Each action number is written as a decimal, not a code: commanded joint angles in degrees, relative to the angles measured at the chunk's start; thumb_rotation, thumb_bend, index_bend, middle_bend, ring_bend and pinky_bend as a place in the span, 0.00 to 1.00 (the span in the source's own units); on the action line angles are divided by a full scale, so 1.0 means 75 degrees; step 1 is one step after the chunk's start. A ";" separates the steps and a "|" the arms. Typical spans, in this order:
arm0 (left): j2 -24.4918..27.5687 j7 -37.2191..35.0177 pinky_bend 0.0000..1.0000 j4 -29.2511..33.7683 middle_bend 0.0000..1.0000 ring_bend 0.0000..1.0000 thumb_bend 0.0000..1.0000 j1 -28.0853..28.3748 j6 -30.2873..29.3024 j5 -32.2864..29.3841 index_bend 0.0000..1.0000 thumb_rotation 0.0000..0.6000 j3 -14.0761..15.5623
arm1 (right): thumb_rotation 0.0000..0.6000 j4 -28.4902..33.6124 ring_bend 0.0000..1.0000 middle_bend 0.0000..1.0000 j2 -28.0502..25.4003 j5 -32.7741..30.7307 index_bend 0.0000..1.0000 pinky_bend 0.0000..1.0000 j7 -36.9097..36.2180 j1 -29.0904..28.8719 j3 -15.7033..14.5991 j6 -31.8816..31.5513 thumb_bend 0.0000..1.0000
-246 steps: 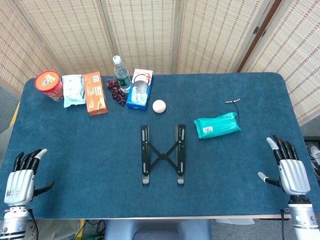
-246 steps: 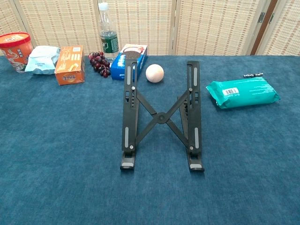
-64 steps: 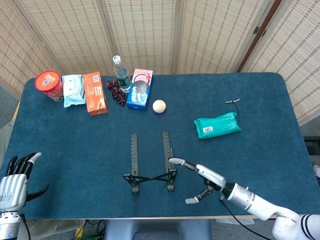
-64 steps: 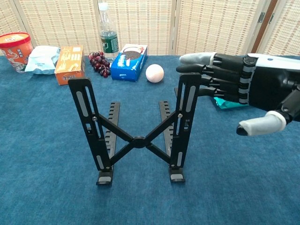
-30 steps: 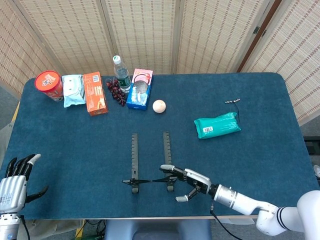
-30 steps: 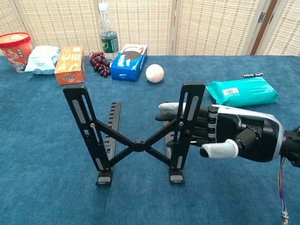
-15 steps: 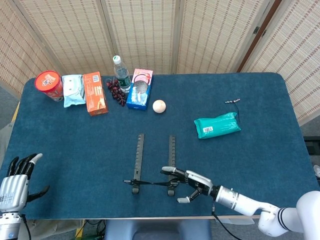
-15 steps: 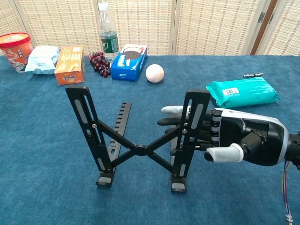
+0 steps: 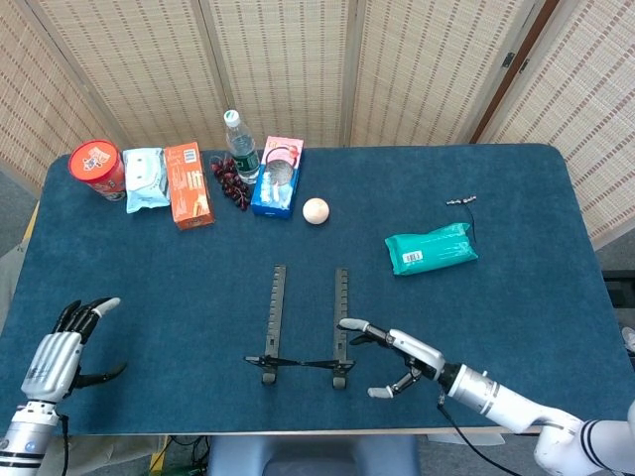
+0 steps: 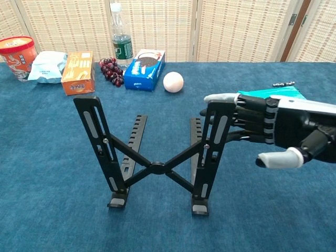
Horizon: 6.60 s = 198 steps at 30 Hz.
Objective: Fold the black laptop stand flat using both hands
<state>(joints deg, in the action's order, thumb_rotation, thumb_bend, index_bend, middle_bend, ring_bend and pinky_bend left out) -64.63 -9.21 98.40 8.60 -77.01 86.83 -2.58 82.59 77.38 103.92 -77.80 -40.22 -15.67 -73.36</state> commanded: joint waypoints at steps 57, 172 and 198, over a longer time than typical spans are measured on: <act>-0.2348 -1.2799 0.22 -0.2823 0.23 0.22 0.15 0.4643 0.1813 0.2189 0.09 1.00 0.1981 | 1.00 0.1263 0.00 0.07 -0.1909 -0.0001 0.00 0.15 0.1161 0.2055 0.0504 -0.1738 0.11; -0.1177 -0.2422 0.11 -0.3141 0.20 0.15 0.15 0.3358 0.1685 0.0412 0.09 1.00 0.0392 | 1.00 0.0973 0.00 0.00 0.0263 -0.0801 0.00 0.00 1.1004 0.1733 0.2520 -0.0412 0.00; -0.3490 0.1354 0.00 -0.3685 0.06 0.04 0.15 0.3939 0.2983 -0.1307 0.00 1.00 -0.0390 | 1.00 0.0992 0.00 0.00 0.2387 -0.2905 0.00 0.00 1.5111 0.2002 0.2687 0.0503 0.00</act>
<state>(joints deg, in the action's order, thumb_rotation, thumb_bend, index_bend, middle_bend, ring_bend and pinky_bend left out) -90.49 1.05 71.08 37.91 -54.94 76.89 -5.59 90.42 94.78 82.45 35.13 -24.89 4.36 -70.00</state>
